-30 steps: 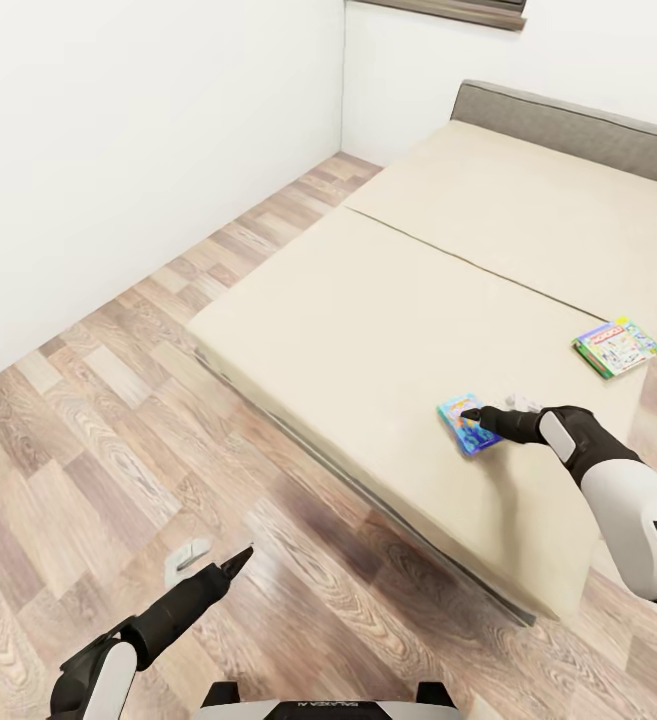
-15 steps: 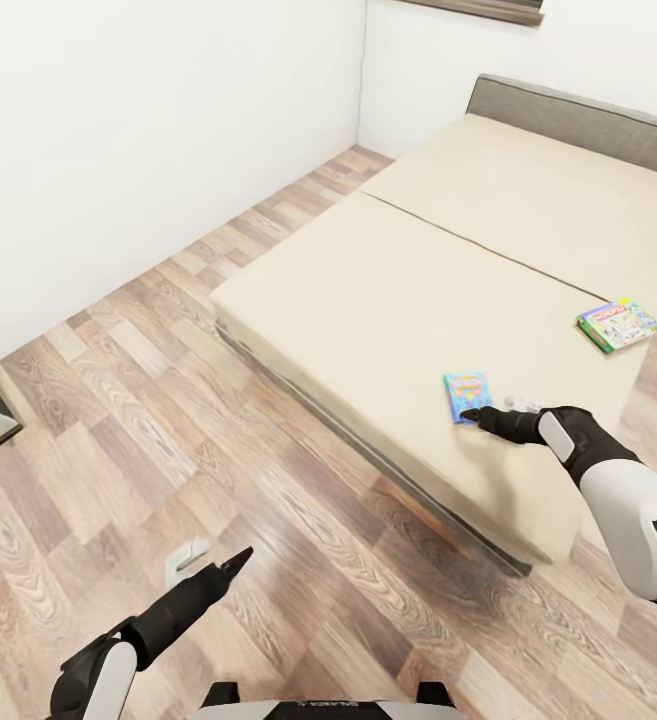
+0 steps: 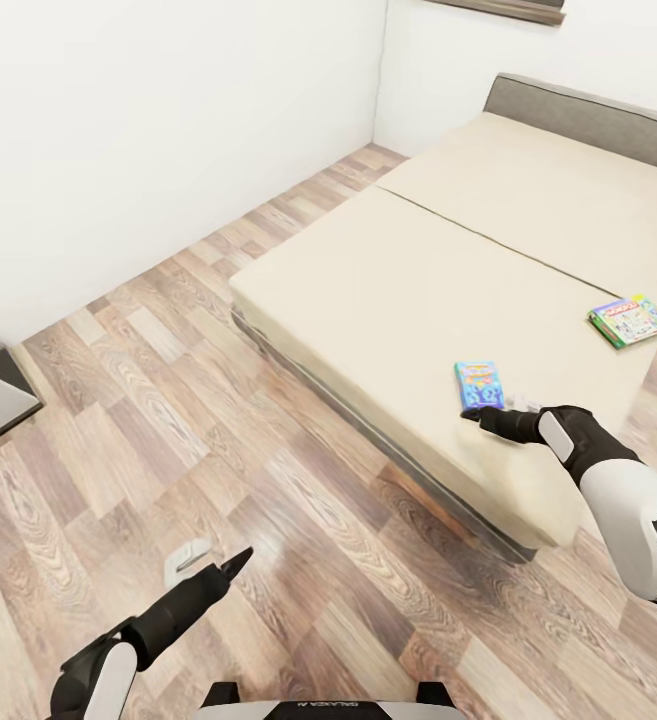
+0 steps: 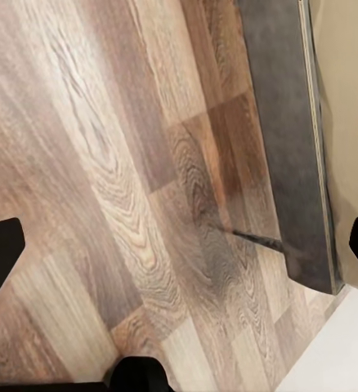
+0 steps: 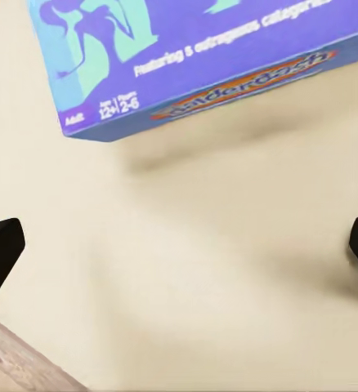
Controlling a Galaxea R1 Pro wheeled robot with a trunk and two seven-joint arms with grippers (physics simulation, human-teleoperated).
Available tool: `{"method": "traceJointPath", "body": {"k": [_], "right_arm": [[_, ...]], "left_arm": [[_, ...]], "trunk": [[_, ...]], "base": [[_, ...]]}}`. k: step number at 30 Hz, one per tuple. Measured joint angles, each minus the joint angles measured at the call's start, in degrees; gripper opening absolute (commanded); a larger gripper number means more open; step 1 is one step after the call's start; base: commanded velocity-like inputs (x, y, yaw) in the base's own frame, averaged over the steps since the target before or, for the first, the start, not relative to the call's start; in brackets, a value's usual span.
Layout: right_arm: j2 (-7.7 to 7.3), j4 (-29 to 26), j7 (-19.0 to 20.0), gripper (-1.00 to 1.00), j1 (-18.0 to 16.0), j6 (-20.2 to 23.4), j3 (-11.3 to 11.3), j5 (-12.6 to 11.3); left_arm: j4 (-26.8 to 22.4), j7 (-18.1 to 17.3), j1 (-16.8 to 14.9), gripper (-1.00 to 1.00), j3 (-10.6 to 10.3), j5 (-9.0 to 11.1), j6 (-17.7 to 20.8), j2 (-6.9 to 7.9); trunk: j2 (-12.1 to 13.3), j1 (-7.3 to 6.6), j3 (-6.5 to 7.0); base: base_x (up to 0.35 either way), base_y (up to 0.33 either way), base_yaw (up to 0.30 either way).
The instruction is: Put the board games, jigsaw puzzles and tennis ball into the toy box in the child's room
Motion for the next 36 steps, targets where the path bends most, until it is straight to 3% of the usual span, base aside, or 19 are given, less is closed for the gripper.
{"method": "traceJointPath", "body": {"k": [7,25,31,36], "right_arm": [[-0.05,0.1,-0.2,1.0,0.0,0.0,0.1,0.9],[-0.77,0.9,0.0,1.0,0.1,0.6,-0.2,-0.4],[-1.55,-0.7,0.5,1.0,1.7,0.8,-0.5,-1.4],[-2.76,-5.6,1.7,1.0,4.0,3.0,-0.3,-0.8]], "left_arm": [[0.4,0.0,0.0,1.0,0.0,0.0,-0.2,0.0],[1.6,0.0,0.0,1.0,0.1,-0.1,-1.6,0.08],[1.7,0.0,0.0,1.0,0.1,0.0,-1.7,0.08],[1.8,0.1,0.0,1.0,0.1,0.0,-1.7,0.08]], "trunk": [[0.0,-0.04,0.0],[0.0,-0.1,0.0],[0.0,0.0,0.0],[0.0,0.0,-0.01]], "base": [[-0.024,0.0,0.08],[-0.005,0.0,0.025],[-0.001,0.0,0.004],[0.0,0.0,0.002]]}}
